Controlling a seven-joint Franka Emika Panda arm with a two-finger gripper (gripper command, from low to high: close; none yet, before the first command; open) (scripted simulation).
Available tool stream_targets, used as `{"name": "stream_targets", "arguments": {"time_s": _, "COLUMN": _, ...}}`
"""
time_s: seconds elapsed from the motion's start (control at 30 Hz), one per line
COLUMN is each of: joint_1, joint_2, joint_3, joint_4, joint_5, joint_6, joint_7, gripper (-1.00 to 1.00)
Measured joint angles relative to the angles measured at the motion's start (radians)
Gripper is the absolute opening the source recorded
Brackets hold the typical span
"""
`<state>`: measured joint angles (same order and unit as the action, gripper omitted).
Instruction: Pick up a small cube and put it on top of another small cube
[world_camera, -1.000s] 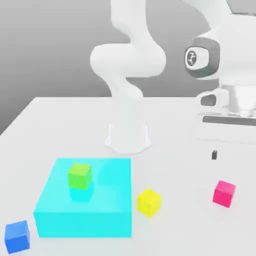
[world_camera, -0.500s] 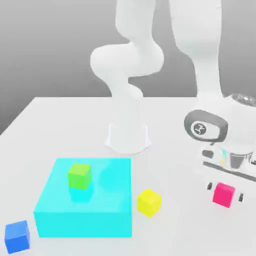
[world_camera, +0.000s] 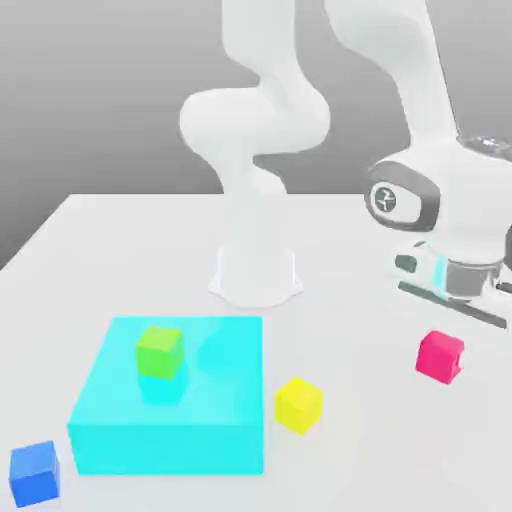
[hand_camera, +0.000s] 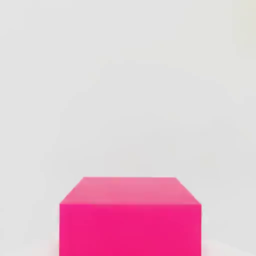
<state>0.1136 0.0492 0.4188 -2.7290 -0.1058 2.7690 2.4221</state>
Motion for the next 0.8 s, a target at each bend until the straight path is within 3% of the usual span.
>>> {"name": "stream_targets", "arguments": {"time_s": 0.37, "joint_1": -0.187, "joint_2": -0.232, "joint_3": -0.122, "joint_4": -0.142, "joint_5": 0.231, "joint_6": -0.074, "joint_7": 0.396, "gripper": -1.00}}
{"name": "stream_targets", "arguments": {"time_s": 0.6, "joint_1": -0.157, "joint_2": -0.163, "joint_3": -0.144, "joint_4": -0.142, "joint_5": 0.350, "joint_6": -0.022, "joint_7": 0.345, "gripper": -1.00}}
{"name": "stream_targets", "arguments": {"time_s": 0.8, "joint_1": -0.151, "joint_2": -0.086, "joint_3": -0.142, "joint_4": -0.137, "joint_5": 0.380, "joint_6": 0.038, "joint_7": 0.324, "gripper": -1.00}}
